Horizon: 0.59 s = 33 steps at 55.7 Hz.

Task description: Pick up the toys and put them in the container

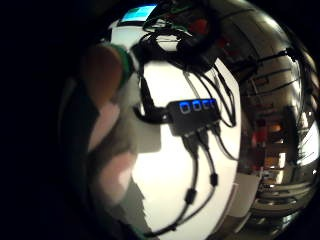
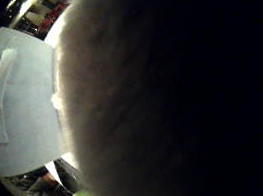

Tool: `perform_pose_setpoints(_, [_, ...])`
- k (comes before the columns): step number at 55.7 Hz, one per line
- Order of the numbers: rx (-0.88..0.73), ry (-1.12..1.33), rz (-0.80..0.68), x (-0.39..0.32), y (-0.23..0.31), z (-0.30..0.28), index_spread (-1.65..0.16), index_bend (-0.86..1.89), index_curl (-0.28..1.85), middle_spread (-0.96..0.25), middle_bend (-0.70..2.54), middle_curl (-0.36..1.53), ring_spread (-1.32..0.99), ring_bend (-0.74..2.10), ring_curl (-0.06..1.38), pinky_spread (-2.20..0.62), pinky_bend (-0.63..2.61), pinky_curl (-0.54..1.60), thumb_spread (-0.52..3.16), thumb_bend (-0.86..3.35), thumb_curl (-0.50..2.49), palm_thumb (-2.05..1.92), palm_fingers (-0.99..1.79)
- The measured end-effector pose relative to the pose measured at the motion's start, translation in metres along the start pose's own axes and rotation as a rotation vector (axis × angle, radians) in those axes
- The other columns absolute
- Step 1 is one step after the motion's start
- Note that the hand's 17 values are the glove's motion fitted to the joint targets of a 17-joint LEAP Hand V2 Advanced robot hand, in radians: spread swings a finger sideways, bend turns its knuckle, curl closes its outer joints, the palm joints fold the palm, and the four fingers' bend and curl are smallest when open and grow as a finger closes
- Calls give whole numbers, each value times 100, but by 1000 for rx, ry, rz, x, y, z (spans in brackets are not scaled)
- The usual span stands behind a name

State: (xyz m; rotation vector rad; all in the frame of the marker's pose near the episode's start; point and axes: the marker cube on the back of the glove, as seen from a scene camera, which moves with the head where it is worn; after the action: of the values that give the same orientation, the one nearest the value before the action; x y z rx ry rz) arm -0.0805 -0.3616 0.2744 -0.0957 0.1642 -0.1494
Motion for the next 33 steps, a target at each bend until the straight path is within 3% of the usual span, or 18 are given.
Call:
perform_pose_setpoints(1, [23,3,0,0,-1,0,-39,67,42,-36,53,74,-40,34,46,-11,74,39,109,-4,26,-3,33])
perform_pose_setpoints(3, [78,17,-5,-1,-1,-2,-39,67,42,-39,66,79,-45,44,47,-17,69,36,118,1,27,4,56])
perform_pose_setpoints(9, [209,13,-37,2,9,-25,-37,57,46,-42,80,88,-52,74,59,-29,77,40,131,12,33,22,85])
perform_pose_setpoints(17, [426,-278,0,-2,51,-107,-37,54,51,-45,87,95,-54,93,69,-34,97,48,130,12,40,28,107])
perform_pose_setpoints(28, [636,-292,-260,-77,82,-262,-36,63,64,-44,96,98,-50,111,77,-38,105,55,121,7,48,29,117])
perform_pose_setpoints(33, [648,-368,-477,-144,85,-324,-36,65,69,-43,99,98,-47,116,77,-38,106,56,118,4,50,27,117])
